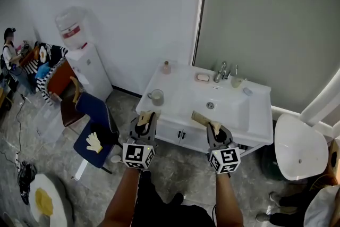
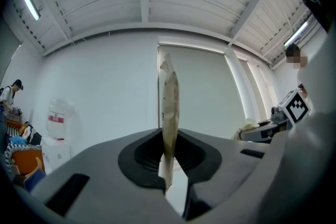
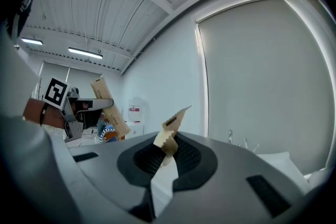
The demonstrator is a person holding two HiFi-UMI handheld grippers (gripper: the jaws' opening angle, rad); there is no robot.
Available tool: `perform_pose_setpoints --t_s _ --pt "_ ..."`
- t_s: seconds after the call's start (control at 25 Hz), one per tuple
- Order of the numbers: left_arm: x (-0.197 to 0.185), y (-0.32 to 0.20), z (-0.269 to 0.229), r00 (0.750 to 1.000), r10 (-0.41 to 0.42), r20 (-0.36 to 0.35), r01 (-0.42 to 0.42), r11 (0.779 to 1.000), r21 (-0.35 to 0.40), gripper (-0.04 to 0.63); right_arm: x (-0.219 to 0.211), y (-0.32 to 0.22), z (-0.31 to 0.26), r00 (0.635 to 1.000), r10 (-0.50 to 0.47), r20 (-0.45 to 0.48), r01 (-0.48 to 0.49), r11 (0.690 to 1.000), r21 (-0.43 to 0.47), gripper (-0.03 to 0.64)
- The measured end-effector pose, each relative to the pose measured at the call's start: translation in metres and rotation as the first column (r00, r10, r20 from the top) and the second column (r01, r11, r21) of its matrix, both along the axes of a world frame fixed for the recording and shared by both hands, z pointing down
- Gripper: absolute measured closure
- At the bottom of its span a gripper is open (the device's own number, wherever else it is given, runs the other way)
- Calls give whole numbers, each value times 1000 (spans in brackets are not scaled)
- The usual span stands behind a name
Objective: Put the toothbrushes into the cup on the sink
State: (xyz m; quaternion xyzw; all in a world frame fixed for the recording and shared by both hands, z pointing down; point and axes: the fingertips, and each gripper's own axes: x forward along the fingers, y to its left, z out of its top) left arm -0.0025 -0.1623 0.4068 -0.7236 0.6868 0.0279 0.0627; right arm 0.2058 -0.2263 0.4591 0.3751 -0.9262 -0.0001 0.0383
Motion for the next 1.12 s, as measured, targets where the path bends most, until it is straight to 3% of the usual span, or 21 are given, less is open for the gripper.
perform_pose_setpoints --t_s 0.32,0.84,1.12 --pt "-74 -30 8 1000 -3 -6 3 1000 -7 538 -60 -28 5 1000 19 -12 -19 1000 -5 569" --pt "-245 -110 14 993 120 3 -119 992 -34 538 -235 -86 4 994 106 -25 -107 994 -13 571" --pt "-282 -132 14 983 184 8 -184 982 -36 538 -285 -94 0 987 155 -31 -156 988 -13 571"
